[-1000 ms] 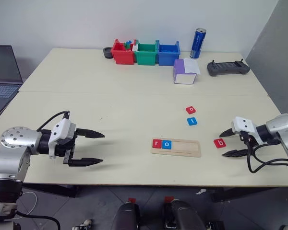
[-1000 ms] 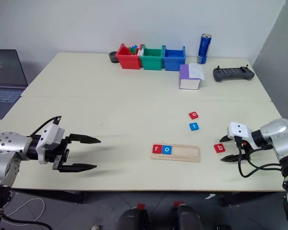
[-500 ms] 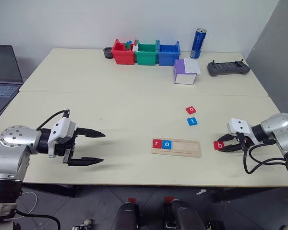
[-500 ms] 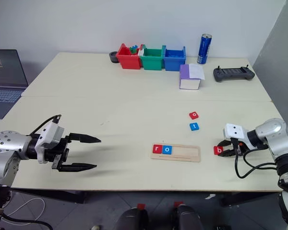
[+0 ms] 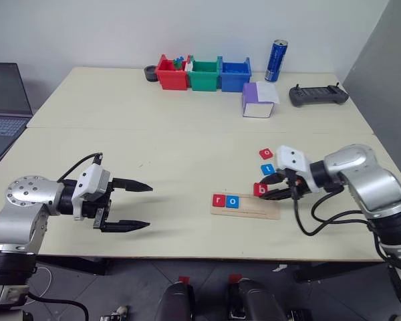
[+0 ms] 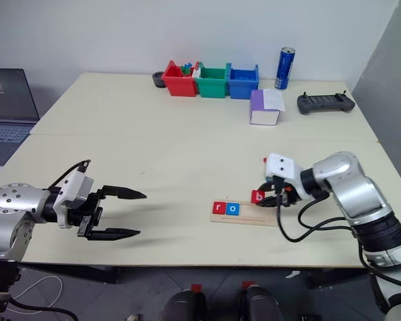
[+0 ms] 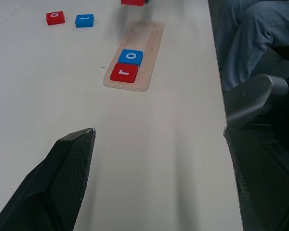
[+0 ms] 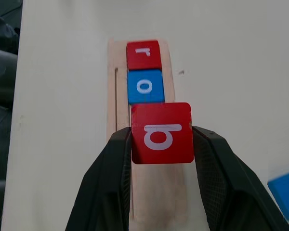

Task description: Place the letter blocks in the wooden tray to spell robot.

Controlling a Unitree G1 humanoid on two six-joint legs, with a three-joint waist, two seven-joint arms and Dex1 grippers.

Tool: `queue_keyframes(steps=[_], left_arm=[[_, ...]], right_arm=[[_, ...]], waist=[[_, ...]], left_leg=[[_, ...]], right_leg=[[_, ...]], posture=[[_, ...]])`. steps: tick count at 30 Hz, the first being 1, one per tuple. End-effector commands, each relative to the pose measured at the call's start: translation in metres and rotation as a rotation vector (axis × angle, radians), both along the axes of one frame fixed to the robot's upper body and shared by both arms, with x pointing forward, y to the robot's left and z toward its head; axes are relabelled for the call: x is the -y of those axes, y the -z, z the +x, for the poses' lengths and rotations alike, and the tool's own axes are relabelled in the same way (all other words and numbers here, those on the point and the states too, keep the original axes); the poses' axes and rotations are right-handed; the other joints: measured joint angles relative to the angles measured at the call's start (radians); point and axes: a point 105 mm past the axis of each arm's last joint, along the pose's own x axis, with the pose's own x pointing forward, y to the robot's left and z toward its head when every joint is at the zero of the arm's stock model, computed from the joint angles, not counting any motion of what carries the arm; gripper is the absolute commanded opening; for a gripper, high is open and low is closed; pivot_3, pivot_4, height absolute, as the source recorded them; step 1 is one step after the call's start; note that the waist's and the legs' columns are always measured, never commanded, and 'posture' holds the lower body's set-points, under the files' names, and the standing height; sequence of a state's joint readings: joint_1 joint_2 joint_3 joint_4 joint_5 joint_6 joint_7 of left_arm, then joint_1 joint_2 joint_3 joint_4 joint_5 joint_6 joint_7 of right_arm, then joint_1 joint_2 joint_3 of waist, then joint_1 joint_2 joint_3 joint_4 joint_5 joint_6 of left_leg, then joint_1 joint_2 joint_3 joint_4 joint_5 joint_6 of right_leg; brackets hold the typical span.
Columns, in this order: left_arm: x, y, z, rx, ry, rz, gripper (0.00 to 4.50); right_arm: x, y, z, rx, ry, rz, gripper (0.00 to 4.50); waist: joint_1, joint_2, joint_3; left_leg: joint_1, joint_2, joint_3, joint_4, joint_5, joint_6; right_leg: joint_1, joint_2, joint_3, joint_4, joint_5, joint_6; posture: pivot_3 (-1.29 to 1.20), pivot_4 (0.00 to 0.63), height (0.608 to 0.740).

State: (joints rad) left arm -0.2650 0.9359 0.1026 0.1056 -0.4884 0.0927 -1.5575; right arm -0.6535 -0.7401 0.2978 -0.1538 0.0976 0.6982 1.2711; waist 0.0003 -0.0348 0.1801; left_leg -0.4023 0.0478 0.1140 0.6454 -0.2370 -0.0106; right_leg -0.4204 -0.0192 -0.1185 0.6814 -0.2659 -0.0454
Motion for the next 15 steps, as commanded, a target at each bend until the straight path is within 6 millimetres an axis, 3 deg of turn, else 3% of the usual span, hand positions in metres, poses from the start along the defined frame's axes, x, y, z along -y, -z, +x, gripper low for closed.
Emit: queue_keyframes(steps=[1, 15], left_arm=[[0.004, -0.010, 0.000, 0.038, 0.003, -0.019, 4.50], [0.001, -0.010, -0.001, 0.032, -0.017, -0.021, 4.50]], right_arm=[[-0.013, 0.005, 0.001, 0.021, 0.031, 0.002, 1.47], [-0.021, 0.029, -0.002, -0.006, 0.027, -0.051, 1.47]], waist=[[0.000, 0.000, 0.000], [-0.002, 0.000, 0.000]], left_leg=[[0.000, 0.000, 0.000, 0.000, 0.000, 0.000], [0.000, 0.000, 0.000, 0.000, 0.000, 0.000]], right_leg=[[0.000, 0.000, 0.000, 0.000, 0.000, 0.000], [0.000, 0.000, 0.000, 0.000, 0.000, 0.000]], posture=[[0.00, 0.150, 0.740], [0.00, 0.150, 0.740]])
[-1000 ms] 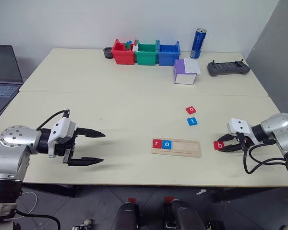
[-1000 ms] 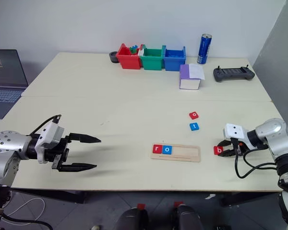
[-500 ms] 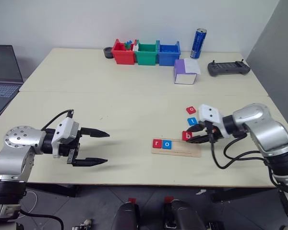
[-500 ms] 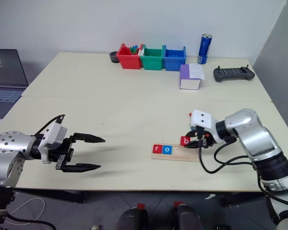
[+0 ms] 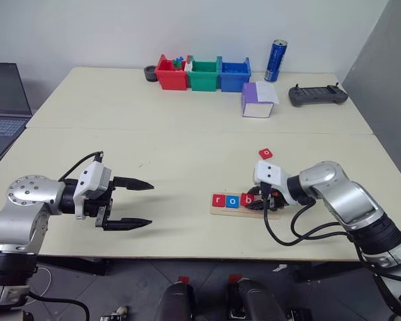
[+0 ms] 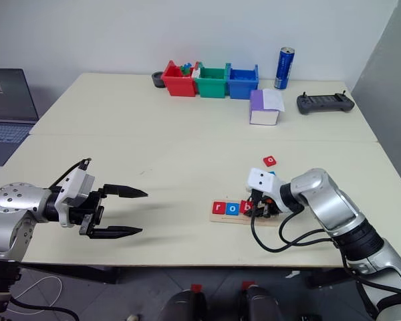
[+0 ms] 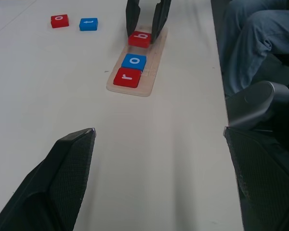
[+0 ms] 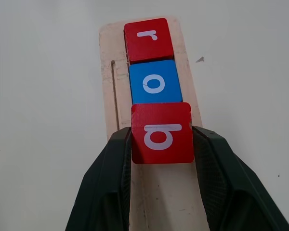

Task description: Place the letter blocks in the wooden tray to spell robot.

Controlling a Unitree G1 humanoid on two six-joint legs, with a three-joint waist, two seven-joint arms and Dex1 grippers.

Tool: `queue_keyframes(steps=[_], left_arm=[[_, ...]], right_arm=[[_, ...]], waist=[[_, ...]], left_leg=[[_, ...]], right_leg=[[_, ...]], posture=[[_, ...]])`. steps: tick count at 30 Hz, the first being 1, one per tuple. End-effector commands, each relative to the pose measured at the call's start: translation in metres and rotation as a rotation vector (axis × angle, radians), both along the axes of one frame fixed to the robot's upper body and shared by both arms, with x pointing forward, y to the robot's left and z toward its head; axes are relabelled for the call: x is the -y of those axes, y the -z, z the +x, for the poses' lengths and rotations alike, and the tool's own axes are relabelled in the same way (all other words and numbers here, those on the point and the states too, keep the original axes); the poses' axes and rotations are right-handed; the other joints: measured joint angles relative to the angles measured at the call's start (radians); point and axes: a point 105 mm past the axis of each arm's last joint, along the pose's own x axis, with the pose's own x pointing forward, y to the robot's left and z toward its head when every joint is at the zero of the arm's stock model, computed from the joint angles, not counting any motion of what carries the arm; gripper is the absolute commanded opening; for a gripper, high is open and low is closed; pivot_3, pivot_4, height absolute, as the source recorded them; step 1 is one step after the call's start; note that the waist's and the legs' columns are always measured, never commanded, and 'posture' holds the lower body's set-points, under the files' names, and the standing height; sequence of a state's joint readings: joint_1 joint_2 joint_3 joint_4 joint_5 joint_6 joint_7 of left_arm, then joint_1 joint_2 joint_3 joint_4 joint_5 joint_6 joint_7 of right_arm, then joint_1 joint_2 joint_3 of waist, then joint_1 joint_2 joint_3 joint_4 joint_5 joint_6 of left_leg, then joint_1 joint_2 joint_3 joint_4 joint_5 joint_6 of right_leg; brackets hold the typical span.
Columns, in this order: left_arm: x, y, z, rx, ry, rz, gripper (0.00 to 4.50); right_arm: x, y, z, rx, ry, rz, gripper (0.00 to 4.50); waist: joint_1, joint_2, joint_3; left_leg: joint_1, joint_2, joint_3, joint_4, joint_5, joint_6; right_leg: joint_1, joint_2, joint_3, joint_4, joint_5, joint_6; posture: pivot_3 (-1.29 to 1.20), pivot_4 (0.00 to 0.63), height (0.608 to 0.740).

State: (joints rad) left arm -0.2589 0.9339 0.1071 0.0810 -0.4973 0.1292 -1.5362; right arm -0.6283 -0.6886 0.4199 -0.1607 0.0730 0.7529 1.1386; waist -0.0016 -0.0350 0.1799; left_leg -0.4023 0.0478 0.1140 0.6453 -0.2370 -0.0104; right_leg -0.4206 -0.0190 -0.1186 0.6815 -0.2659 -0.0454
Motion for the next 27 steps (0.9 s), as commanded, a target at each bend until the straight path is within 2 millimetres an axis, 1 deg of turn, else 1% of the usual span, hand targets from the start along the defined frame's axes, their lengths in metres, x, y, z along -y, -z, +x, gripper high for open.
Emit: queue_keyframes(steps=[1, 5, 14, 22, 27], left_arm=[[-0.002, -0.009, -0.002, 0.044, -0.003, -0.006, 4.50], [-0.004, -0.008, -0.002, 0.046, -0.011, -0.004, 4.50], [-0.008, -0.007, -0.003, 0.050, -0.034, -0.001, 4.50], [-0.011, -0.007, -0.002, 0.053, -0.043, 0.000, 4.50], [-0.011, -0.007, -0.001, 0.056, -0.046, 0.000, 4.50]], right_arm=[[-0.005, -0.002, -0.001, 0.024, -0.021, -0.005, 1.47], [-0.007, 0.003, 0.000, 0.018, -0.026, -0.016, 1.47], [-0.007, 0.005, 0.004, 0.025, -0.031, -0.036, 1.47], [-0.001, -0.002, 0.003, 0.039, -0.055, -0.063, 1.47], [0.003, 0.000, 0.002, 0.051, -0.073, -0.105, 1.47]], waist=[[0.000, 0.000, 0.000], [0.000, 0.000, 0.000], [0.000, 0.000, 0.000], [0.000, 0.000, 0.000], [0.000, 0.000, 0.000]], left_leg=[[0.000, 0.000, 0.000, 0.000, 0.000, 0.000], [0.000, 0.000, 0.000, 0.000, 0.000, 0.000], [0.000, 0.000, 0.000, 0.000, 0.000, 0.000], [0.000, 0.000, 0.000, 0.000, 0.000, 0.000], [0.000, 0.000, 0.000, 0.000, 0.000, 0.000]], right_leg=[[0.000, 0.000, 0.000, 0.000, 0.000, 0.000], [0.000, 0.000, 0.000, 0.000, 0.000, 0.000], [0.000, 0.000, 0.000, 0.000, 0.000, 0.000], [0.000, 0.000, 0.000, 0.000, 0.000, 0.000], [0.000, 0.000, 0.000, 0.000, 0.000, 0.000]], posture=[[0.00, 0.150, 0.740], [0.00, 0.150, 0.740], [0.00, 0.150, 0.740], [0.00, 0.150, 0.740], [0.00, 0.150, 0.740]])
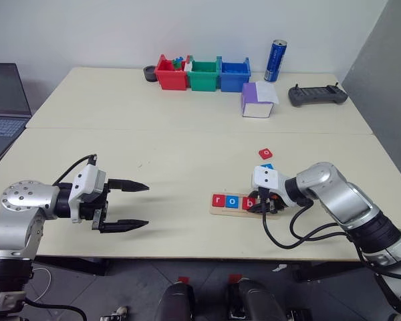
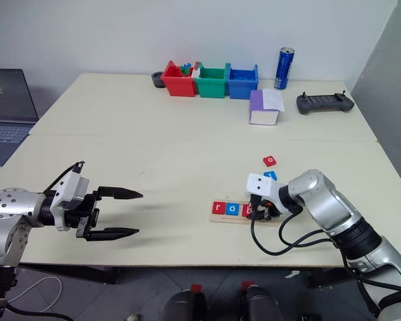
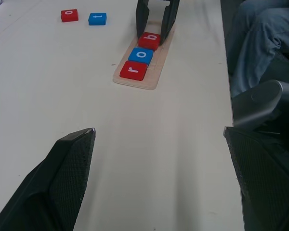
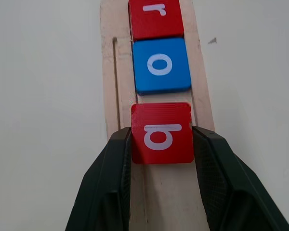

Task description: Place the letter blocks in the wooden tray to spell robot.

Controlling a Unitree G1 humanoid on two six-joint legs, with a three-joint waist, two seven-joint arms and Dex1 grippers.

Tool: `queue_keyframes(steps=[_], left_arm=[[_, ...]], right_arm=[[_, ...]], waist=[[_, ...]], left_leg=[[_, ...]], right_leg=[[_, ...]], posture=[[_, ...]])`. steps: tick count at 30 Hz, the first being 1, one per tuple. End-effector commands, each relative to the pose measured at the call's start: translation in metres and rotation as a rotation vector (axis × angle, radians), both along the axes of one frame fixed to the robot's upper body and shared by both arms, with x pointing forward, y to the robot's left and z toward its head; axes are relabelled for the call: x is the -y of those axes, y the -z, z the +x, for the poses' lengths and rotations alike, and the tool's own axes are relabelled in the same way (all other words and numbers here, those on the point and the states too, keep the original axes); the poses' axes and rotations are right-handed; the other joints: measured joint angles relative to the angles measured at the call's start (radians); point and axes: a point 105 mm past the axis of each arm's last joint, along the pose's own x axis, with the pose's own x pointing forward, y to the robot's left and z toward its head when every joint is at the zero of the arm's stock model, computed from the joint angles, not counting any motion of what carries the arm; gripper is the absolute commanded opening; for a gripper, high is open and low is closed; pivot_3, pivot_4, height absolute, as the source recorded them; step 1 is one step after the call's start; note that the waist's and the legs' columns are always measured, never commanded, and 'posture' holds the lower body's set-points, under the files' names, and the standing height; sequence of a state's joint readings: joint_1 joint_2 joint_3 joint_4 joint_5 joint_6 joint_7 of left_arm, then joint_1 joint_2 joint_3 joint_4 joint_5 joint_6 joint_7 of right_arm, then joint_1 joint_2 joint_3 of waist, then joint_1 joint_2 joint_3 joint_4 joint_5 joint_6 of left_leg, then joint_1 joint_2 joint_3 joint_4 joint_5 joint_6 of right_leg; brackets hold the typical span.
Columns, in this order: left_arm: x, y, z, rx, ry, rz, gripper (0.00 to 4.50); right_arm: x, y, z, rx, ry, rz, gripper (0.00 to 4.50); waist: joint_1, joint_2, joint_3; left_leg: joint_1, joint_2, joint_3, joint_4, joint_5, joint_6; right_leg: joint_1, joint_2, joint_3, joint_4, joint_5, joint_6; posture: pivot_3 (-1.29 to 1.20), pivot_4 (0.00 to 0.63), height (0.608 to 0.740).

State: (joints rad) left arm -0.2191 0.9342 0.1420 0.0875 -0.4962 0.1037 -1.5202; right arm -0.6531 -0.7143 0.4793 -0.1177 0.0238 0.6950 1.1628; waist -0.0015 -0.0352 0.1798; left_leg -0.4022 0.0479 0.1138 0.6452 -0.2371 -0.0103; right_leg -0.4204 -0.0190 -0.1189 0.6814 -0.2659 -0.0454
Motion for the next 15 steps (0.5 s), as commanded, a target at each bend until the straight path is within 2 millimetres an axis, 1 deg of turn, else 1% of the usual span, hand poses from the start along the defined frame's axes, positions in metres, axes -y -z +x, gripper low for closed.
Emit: queue_keyframes(steps=[1, 8, 12, 15], left_arm=[[-0.003, -0.010, 0.001, 0.042, -0.005, 0.004, 4.50], [-0.002, -0.011, 0.003, 0.046, -0.013, 0.005, 4.50], [-0.003, -0.013, 0.003, 0.049, -0.019, 0.006, 4.50], [-0.002, -0.014, 0.004, 0.052, -0.022, 0.007, 4.50]], right_arm=[[-0.004, -0.007, -0.001, 0.035, -0.039, -0.018, 1.47], [-0.009, -0.002, 0.004, 0.039, -0.039, -0.023, 1.47], [-0.019, -0.005, 0.007, 0.046, -0.055, -0.011, 1.47], [-0.020, -0.005, 0.008, 0.052, -0.063, -0.013, 1.47]], waist=[[0.000, 0.000, 0.000], [0.000, 0.000, 0.000], [-0.001, 0.000, 0.000], [0.000, 0.000, 0.000]], left_leg=[[0.000, 0.000, 0.000, 0.000, 0.000, 0.000], [0.000, 0.000, 0.000, 0.000, 0.000, 0.000], [0.000, 0.000, 0.000, 0.000, 0.000, 0.000], [0.000, 0.000, 0.000, 0.000, 0.000, 0.000]], right_leg=[[0.000, 0.000, 0.000, 0.000, 0.000, 0.000], [0.000, 0.000, 0.000, 0.000, 0.000, 0.000], [0.000, 0.000, 0.000, 0.000, 0.000, 0.000], [0.000, 0.000, 0.000, 0.000, 0.000, 0.000]], posture=[[0.00, 0.150, 0.740], [0.00, 0.150, 0.740], [0.00, 0.150, 0.740], [0.00, 0.150, 0.740]])
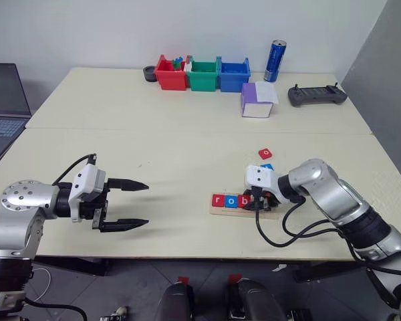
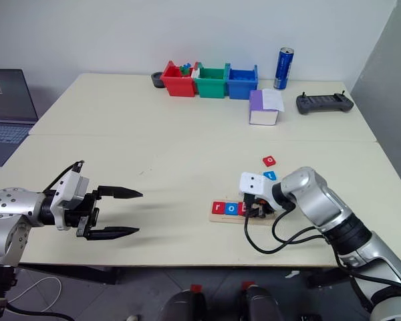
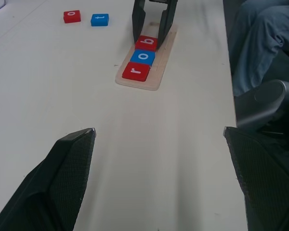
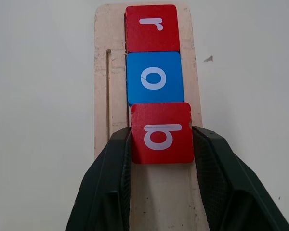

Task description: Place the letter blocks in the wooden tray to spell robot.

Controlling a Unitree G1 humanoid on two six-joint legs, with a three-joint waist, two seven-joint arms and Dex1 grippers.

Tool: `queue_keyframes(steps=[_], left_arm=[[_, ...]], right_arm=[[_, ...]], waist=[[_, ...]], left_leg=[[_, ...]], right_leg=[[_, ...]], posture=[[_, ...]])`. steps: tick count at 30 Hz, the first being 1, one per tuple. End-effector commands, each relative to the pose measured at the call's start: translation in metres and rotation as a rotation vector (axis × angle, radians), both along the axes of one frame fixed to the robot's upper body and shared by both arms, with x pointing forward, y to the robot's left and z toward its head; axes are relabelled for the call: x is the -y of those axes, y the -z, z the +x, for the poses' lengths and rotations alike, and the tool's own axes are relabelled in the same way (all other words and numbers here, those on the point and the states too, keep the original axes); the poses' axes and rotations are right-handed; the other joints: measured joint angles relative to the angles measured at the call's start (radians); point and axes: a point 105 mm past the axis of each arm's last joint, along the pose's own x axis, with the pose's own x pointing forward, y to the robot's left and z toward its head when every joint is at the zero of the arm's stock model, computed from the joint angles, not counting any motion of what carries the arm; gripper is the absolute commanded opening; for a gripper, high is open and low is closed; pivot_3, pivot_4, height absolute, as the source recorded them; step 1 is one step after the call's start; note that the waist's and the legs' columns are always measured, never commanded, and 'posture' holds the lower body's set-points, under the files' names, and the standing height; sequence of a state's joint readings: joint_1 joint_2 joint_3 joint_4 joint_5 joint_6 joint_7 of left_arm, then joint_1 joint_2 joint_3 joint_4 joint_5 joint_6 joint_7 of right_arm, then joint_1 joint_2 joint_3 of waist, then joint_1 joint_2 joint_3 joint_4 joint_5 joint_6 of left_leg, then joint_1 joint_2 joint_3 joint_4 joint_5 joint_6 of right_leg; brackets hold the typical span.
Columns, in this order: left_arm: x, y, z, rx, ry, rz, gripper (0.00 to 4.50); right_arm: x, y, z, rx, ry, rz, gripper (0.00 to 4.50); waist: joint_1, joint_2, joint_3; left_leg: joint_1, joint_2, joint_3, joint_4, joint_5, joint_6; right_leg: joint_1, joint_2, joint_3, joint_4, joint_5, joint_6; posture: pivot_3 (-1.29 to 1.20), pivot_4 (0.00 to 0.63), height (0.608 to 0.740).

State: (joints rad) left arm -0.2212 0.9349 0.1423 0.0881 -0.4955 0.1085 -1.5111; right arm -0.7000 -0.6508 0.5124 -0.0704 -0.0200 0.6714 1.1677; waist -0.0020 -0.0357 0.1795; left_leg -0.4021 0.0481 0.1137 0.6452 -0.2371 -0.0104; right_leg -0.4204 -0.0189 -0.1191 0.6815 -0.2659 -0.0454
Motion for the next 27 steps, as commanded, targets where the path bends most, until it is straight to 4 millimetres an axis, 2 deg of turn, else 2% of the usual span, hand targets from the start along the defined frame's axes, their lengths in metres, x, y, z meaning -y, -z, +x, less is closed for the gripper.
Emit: queue_keyframes(steps=[1, 9, 27], left_arm=[[-0.0019, -0.0135, 0.0024, 0.051, -0.012, 0.008, 4.50], [-0.0009, -0.0146, 0.0023, 0.053, -0.019, 0.008, 4.50], [0.0004, -0.0170, 0.0042, 0.061, -0.022, 0.015, 4.50]], right_arm=[[-0.0036, -0.0042, 0.0027, 0.036, -0.025, -0.012, 1.47], [-0.0001, -0.0021, 0.0003, 0.039, -0.051, -0.037, 1.47], [-0.0057, -0.0084, -0.0055, 0.012, -0.091, -0.010, 1.47]], waist=[[0.000, 0.000, 0.000], [0.000, 0.000, 0.000], [0.000, 0.000, 0.000]], left_leg=[[0.000, 0.000, 0.000, 0.000, 0.000, 0.000], [0.000, 0.000, 0.000, 0.000, 0.000, 0.000], [0.000, 0.000, 0.000, 0.000, 0.000, 0.000]], right_leg=[[0.000, 0.000, 0.000, 0.000, 0.000, 0.000], [0.000, 0.000, 0.000, 0.000, 0.000, 0.000], [0.000, 0.000, 0.000, 0.000, 0.000, 0.000]], posture=[[0.00, 0.150, 0.740], [0.00, 0.150, 0.740], [0.00, 0.150, 0.740]])
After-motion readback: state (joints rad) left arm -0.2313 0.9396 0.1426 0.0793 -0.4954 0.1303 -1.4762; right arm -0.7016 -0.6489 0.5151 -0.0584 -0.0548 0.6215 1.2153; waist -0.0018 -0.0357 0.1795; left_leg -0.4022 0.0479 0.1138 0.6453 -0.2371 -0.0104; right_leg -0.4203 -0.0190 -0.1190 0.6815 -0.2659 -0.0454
